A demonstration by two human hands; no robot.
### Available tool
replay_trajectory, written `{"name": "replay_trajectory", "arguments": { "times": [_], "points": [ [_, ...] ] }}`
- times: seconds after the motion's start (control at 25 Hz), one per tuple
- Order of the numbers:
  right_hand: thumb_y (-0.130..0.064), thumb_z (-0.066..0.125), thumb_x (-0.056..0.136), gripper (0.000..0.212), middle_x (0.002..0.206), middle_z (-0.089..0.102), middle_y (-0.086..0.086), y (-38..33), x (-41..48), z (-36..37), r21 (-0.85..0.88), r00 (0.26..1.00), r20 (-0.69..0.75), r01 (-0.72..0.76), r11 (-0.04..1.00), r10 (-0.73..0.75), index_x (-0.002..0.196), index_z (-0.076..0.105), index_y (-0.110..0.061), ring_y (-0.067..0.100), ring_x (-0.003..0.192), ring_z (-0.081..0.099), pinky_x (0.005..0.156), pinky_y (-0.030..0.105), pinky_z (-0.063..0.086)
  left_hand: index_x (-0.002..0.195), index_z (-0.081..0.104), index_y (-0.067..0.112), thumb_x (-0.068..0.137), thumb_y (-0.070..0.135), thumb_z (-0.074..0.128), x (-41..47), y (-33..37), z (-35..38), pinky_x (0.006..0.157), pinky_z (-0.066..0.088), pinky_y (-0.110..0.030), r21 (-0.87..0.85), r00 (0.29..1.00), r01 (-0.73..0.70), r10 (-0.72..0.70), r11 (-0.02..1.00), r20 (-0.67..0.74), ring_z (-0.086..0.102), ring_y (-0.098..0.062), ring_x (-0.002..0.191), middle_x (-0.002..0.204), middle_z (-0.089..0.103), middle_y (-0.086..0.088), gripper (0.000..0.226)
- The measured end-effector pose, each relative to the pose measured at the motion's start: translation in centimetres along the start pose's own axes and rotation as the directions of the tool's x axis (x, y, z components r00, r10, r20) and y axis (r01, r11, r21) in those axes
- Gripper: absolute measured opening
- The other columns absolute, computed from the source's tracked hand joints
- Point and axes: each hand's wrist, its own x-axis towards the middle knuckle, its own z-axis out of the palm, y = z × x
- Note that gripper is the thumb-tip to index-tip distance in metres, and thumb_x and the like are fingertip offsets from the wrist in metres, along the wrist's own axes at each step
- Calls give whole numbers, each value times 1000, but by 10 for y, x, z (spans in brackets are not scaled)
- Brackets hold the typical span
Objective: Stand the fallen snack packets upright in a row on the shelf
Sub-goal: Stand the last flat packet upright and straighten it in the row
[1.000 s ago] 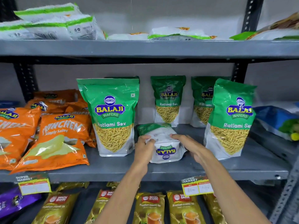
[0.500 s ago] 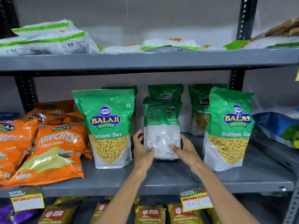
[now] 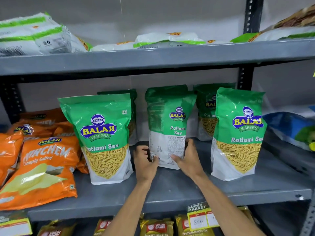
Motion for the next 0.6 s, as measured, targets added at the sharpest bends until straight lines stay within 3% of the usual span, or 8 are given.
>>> {"name": "replay_trajectory", "arguments": {
  "times": [0.08, 0.16, 0.24, 0.32, 0.44, 0.52, 0.6],
  "points": [
    [-17, 91, 70, 65, 115, 57, 5, -1, -2, -1, -2, 998, -43, 46, 999, -46, 111, 41, -19, 19, 106, 60, 88, 27, 48, 93, 58, 19, 78, 7, 75, -3, 4, 0, 61, 44, -11, -11, 993, -115, 115, 993, 28, 54, -5, 66, 74, 55, 10, 25],
    [-35, 88, 68, 62, 105, 57, -6, -4, -7, -1, -3, 995, -46, 92, 996, -92, 106, 39, -27, 9, 94, 60, 77, 32, 53, 94, 60, 22, 84, 20, 71, -10, 10, 2, 65, 48, -13, -72, 961, -208, 218, 975, 170, 60, -5, 72, 80, 61, 5, 15],
    [-46, 80, 70, 53, 101, 56, -22, -9, -12, -1, -32, 989, 12, 147, 989, -147, 97, 35, -40, -2, 91, 61, 69, 27, 53, 106, 58, 24, 85, 36, 68, -15, 15, 5, 77, 52, -18, -97, 932, -223, 242, 970, 269, 63, -8, 87, 100, 62, 1, 27],
    [-41, 79, 73, 51, 101, 56, -30, -13, -18, 2, -41, 969, 117, 222, 974, -216, 100, 36, -44, -3, 90, 63, 68, 24, 54, 114, 53, 23, 83, 47, 68, -16, 15, 3, 85, 52, -22, -120, 942, -195, 220, 973, 254, 64, -10, 100, 110, 61, 0, 43],
    [-29, 74, 75, 57, 113, 56, -25, -18, -24, 5, -83, 890, 292, 388, 918, -350, 122, 42, -39, 4, 98, 63, 80, 36, 58, 120, 49, 28, 82, 51, 71, -15, 14, -3, 86, 52, -18, -197, 969, -105, 145, 975, 202, 65, -3, 105, 113, 66, 8, 49],
    [-30, 68, 77, 65, 122, 62, -14, -19, -27, 5, -93, 854, 380, 417, 904, -355, 134, 37, -36, 13, 105, 66, 84, 40, 58, 122, 47, 31, 79, 58, 72, -15, 15, -5, 85, 52, -14, -243, 975, -55, 104, 968, 194, 66, 2, 105, 111, 68, 17, 56],
    [-30, 62, 81, 60, 118, 69, -5, -20, -29, 5, -101, 826, 461, 410, 906, -323, 133, 32, -34, 18, 99, 70, 80, 42, 59, 125, 46, 29, 74, 67, 69, -15, 15, -4, 88, 54, -19, -279, 973, -24, 86, 960, 212, 66, 2, 108, 115, 66, 21, 68]
  ]
}}
